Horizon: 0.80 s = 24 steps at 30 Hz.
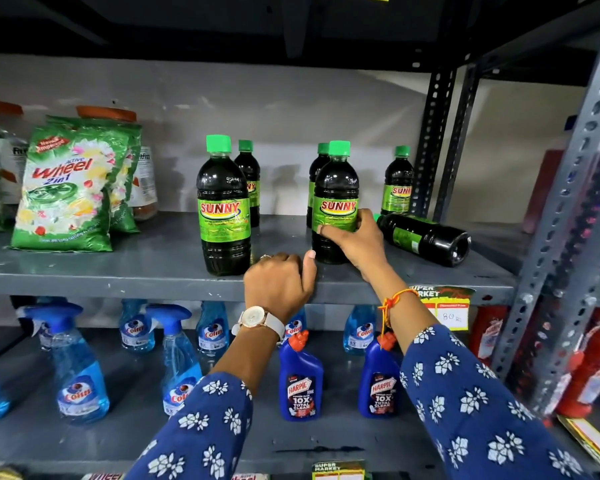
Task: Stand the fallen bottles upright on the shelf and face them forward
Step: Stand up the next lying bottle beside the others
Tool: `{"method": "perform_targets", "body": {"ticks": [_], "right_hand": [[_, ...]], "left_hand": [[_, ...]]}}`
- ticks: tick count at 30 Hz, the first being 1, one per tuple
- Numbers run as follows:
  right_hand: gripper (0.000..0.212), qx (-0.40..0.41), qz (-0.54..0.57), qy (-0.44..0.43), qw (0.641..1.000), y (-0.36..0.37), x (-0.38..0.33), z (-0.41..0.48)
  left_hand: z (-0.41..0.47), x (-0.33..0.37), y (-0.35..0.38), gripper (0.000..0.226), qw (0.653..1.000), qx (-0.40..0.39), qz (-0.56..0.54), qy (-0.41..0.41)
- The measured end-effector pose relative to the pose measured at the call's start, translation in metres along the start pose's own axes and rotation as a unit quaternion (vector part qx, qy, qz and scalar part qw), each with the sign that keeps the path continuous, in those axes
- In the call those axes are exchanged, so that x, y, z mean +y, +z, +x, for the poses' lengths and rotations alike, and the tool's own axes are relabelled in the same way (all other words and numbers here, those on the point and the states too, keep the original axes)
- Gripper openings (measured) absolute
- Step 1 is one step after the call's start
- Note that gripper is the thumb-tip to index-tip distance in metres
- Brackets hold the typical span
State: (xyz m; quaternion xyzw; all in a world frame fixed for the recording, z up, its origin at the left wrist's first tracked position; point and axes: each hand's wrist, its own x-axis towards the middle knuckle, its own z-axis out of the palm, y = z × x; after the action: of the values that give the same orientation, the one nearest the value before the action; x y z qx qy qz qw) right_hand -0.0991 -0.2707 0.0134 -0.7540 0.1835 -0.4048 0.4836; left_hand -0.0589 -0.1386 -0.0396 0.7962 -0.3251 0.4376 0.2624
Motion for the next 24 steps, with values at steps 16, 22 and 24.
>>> {"method": "perform_targets", "body": {"ticks": [16,22,24], "right_hand": [[0.04,-0.029,0.023,-0.021,0.999,-0.021,-0.015,-0.044],[0.039,-0.034,0.028,-0.032,0.998,-0.021,-0.013,-0.047],[0.044,-0.049,0.021,-0.033,0.998,-0.025,-0.012,-0.048]], "left_hand": [[-0.003,0.005,-0.007,0.057,0.999,0.029,-0.026,-0.019],[-0.003,0.004,-0.005,0.057,0.999,0.027,-0.034,-0.019],[-0.003,0.006,-0.005,0.058,0.997,0.03,-0.054,-0.045]]}}
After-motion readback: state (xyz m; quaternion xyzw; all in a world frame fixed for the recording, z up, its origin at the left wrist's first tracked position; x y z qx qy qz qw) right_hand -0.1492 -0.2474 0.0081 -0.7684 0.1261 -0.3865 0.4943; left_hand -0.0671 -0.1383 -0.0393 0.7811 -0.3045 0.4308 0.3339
